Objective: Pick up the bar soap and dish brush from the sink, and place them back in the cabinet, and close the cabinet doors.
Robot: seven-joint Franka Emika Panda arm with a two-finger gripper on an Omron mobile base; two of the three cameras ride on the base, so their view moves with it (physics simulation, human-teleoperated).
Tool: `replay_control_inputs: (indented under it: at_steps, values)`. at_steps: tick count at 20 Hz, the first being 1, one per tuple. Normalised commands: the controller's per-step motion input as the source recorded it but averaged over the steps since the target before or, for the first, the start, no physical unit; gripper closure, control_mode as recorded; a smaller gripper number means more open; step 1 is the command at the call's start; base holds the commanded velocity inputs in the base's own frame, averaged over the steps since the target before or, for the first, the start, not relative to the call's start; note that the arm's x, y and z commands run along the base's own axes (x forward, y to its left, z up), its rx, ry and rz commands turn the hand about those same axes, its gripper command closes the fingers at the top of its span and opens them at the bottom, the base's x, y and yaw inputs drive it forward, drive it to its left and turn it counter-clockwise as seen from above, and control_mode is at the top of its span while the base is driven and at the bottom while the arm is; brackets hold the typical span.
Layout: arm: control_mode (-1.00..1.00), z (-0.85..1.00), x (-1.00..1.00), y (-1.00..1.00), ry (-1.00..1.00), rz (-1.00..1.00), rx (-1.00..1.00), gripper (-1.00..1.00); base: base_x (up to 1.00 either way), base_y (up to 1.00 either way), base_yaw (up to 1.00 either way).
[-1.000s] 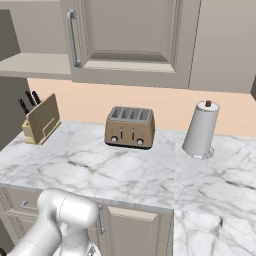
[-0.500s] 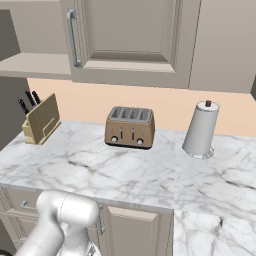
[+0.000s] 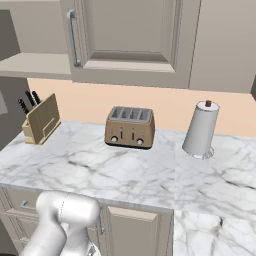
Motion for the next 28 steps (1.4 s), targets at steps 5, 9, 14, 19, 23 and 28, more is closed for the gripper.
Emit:
replay_control_inputs:
  at_steps: [5, 9, 14, 19, 23, 28]
  values:
    - [-1.00, -0.08, 0.66, 0.00, 0.02, 0.00, 0.00, -1.00, 0.00, 0.00, 0.00]
    - [-1.00, -0.01, 0.56, 0.00, 0.00, 0.00, 0.00, -1.00, 0.00, 0.00, 0.00]
    - [-1.00, -0.02, 0.60, 0.00, 0.00, 0.00, 0.00, -1.00, 0.00, 0.00, 0.00]
    - [-1.00, -0.06, 0.51, 0.00, 0.00, 0.00, 0.00, -1.00, 0.00, 0.00, 0.00]
    - [-1.00, -0.02, 0.45, 0.00, 0.00, -0.01, 0.00, -1.00, 0.00, 0.00, 0.00]
    - [-1.00, 0.00, 0.41, 0.00, 0.00, -0.04, 0.00, -1.00, 0.00, 0.00, 0.00]
